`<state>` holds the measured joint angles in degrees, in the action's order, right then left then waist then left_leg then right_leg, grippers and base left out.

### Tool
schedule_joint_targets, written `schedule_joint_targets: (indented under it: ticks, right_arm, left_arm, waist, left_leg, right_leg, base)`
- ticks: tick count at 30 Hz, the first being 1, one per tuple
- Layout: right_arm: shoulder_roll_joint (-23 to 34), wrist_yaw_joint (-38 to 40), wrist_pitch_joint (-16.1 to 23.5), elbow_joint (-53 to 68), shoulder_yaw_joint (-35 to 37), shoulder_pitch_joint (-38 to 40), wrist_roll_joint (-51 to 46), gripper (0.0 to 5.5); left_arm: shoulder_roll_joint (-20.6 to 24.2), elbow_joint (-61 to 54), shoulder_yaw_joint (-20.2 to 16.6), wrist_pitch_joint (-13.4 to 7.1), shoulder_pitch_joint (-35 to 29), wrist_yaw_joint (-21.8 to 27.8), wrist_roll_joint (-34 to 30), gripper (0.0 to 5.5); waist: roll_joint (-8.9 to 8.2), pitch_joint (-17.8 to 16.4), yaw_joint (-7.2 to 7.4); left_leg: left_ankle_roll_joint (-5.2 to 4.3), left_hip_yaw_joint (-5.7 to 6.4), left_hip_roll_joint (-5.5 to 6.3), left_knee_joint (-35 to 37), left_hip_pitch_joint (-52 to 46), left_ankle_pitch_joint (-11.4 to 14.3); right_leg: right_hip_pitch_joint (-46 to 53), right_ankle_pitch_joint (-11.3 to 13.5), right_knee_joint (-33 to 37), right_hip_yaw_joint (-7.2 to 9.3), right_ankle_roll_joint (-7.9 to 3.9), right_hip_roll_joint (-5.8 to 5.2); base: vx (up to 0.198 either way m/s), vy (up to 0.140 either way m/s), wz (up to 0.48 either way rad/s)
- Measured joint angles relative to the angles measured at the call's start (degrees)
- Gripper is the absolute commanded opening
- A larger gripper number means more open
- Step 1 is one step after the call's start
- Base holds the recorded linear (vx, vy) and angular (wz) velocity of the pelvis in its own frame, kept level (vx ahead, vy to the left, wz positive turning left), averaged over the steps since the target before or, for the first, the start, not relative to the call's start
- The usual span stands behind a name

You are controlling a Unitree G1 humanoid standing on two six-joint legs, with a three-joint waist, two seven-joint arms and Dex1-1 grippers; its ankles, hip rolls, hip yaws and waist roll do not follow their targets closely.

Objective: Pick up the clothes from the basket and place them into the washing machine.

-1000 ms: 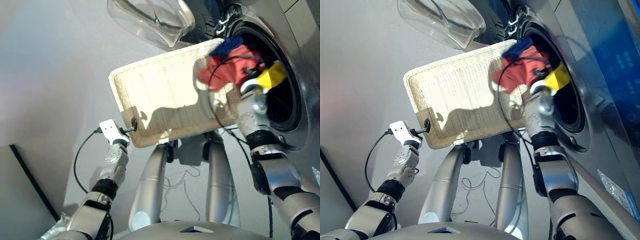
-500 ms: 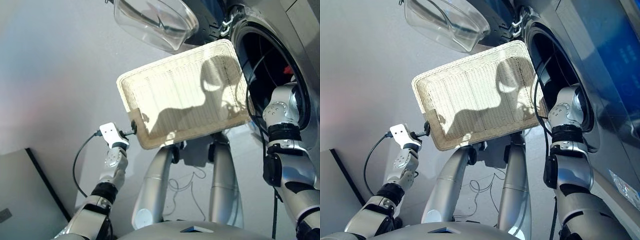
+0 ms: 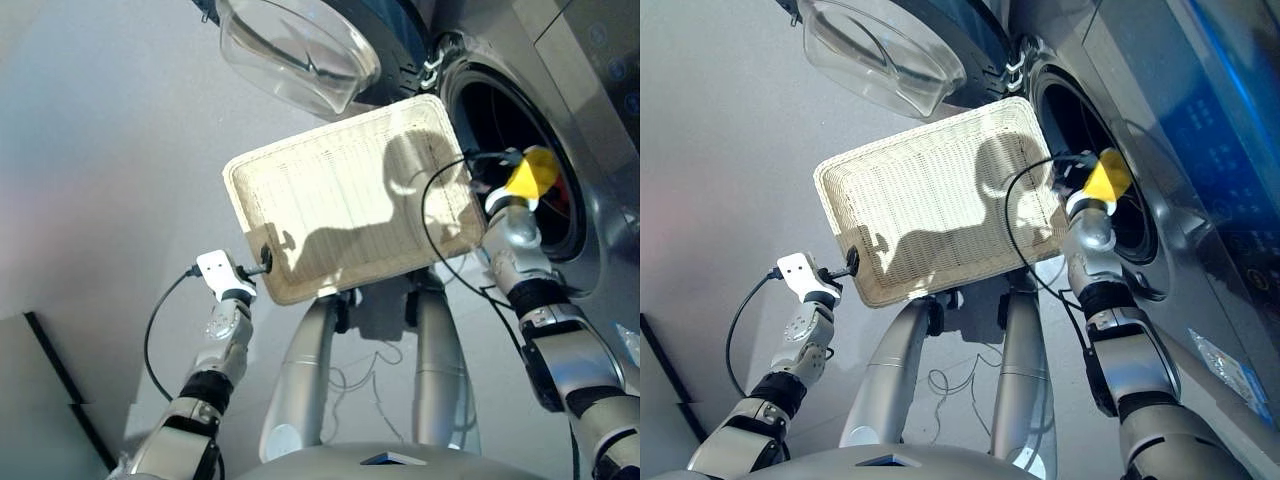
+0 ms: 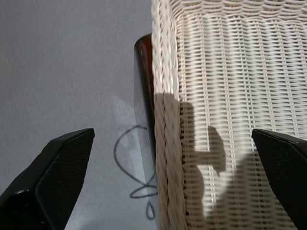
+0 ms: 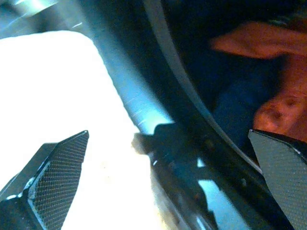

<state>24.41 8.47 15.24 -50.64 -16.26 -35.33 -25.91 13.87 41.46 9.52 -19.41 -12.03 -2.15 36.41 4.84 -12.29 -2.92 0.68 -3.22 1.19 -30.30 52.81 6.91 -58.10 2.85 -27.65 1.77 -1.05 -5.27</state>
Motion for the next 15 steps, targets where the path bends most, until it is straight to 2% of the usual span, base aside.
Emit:
schedule_joint_targets:
  ticks: [2, 6, 8, 11, 15]
  right_arm:
    - [-1.91, -1.24, -0.43, -1.42, -1.41, 2.08, 1.63, 5.50]
    - [-4.08, -1.68, -1.81, -3.25, -2.39, 5.77, 6.15, 5.50]
    - [-5.05, -1.72, -2.40, -4.35, -2.39, 7.67, 7.55, 5.50]
    - [-6.46, -2.42, -2.70, -5.86, -2.71, 10.56, 7.86, 5.50]
    - [-8.83, -2.85, -2.86, -8.37, -3.40, 13.92, 9.99, 5.50]
  left_arm:
    - [-0.10, 2.42, -0.52, 0.31, 0.86, 0.03, 0.03, 5.50]
    - [-0.95, 5.90, -0.69, 1.76, 1.91, 0.94, -0.60, 5.50]
    - [-1.26, 7.49, -0.66, 2.24, 2.23, 1.29, -1.31, 5.50]
    - [-1.53, 9.62, -0.69, 2.33, 2.55, 1.39, -3.09, 5.50]
    - [-1.58, 14.45, -0.73, 2.44, 2.59, 1.74, -6.03, 5.50]
  waist:
    - [-1.77, 1.01, 0.06]
    - [-2.68, 1.45, 0.08]
    - [-2.94, 1.53, 0.25]
    - [-3.65, 1.68, 0.10]
    - [-5.08, 1.94, 1.09]
  left_leg:
    - [-0.26, 0.16, -0.05, 1.19, -1.46, -0.31]
    - [-0.37, 1.51, 0.01, 2.99, -4.75, -0.64]
    - [-0.31, 1.67, 0.00, 3.98, -6.87, -0.71]
    - [-0.38, 2.30, -0.01, 6.21, -10.52, -1.04]
    - [-0.54, 3.16, -0.10, 10.40, -16.98, -1.81]
  right_leg:
    - [1.37, -0.09, 0.74, 0.31, 0.21, 0.05]
    - [5.38, -0.12, 2.89, 1.55, 0.27, -0.10]
    - [7.72, -0.13, 4.00, 2.18, 0.25, -0.13]
    - [11.48, -0.13, 5.96, 2.90, 0.23, -0.13]
    - [18.02, -0.06, 9.52, 3.98, 0.20, -0.01]
  base:
    - [0.000, 0.000, 0.000]
    - [0.000, 0.000, 0.000]
    - [0.000, 0.000, 0.000]
    - [0.067, -0.012, 0.039]
    - [0.072, 0.010, 0.051]
